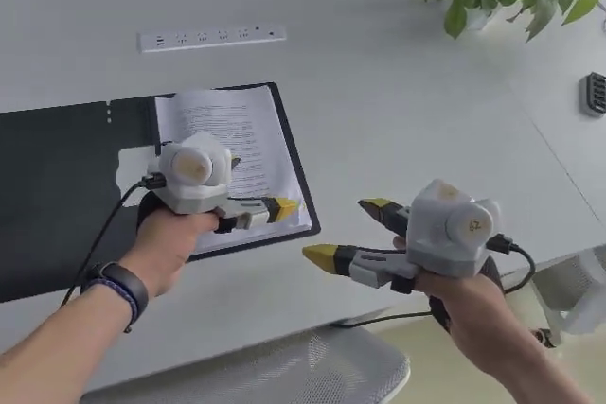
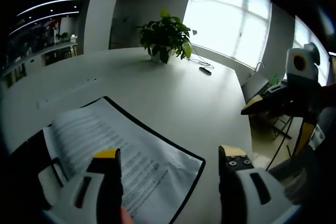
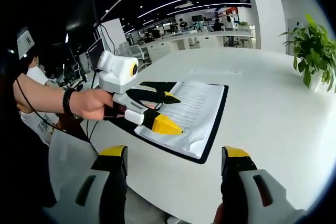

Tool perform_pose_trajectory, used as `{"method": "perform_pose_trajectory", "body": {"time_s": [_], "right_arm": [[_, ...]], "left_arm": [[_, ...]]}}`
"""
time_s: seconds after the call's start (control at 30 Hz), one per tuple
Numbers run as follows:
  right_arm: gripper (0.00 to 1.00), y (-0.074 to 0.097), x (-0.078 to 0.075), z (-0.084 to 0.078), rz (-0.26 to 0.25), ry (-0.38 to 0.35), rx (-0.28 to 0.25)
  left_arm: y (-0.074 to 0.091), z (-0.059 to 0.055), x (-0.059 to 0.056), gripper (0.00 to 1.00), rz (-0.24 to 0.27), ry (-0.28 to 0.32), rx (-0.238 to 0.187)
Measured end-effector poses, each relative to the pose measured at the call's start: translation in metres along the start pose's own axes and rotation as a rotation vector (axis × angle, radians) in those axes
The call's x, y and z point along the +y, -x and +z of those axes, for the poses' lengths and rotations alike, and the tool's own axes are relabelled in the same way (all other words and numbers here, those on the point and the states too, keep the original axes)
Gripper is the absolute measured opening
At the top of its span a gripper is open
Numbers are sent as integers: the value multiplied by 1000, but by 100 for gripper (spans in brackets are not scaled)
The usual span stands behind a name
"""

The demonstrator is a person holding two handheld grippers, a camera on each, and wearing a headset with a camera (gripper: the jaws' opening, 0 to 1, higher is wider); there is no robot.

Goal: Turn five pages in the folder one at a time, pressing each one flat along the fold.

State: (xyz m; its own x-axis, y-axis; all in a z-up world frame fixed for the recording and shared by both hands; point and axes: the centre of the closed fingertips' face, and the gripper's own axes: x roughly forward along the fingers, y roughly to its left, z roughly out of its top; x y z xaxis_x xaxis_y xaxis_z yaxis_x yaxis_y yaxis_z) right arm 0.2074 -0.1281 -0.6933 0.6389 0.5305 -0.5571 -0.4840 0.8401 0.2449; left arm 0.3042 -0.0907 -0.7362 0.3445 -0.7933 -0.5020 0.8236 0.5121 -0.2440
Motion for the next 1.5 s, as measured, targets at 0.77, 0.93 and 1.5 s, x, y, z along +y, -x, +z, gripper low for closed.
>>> {"method": "perform_pose_trajectory", "body": {"time_s": [0.77, 0.93, 1.5], "right_arm": [[71, -2, -10, -10, 32, -12, 31], [71, -5, -13, -9, 38, -15, 30], [69, -20, -14, -4, 64, -8, 30]], "left_arm": [[-44, -44, 6, 70, 102, -61, 113], [-44, -49, 10, 67, 123, -146, 136], [-47, -52, 22, 56, 158, -163, 120]]}}
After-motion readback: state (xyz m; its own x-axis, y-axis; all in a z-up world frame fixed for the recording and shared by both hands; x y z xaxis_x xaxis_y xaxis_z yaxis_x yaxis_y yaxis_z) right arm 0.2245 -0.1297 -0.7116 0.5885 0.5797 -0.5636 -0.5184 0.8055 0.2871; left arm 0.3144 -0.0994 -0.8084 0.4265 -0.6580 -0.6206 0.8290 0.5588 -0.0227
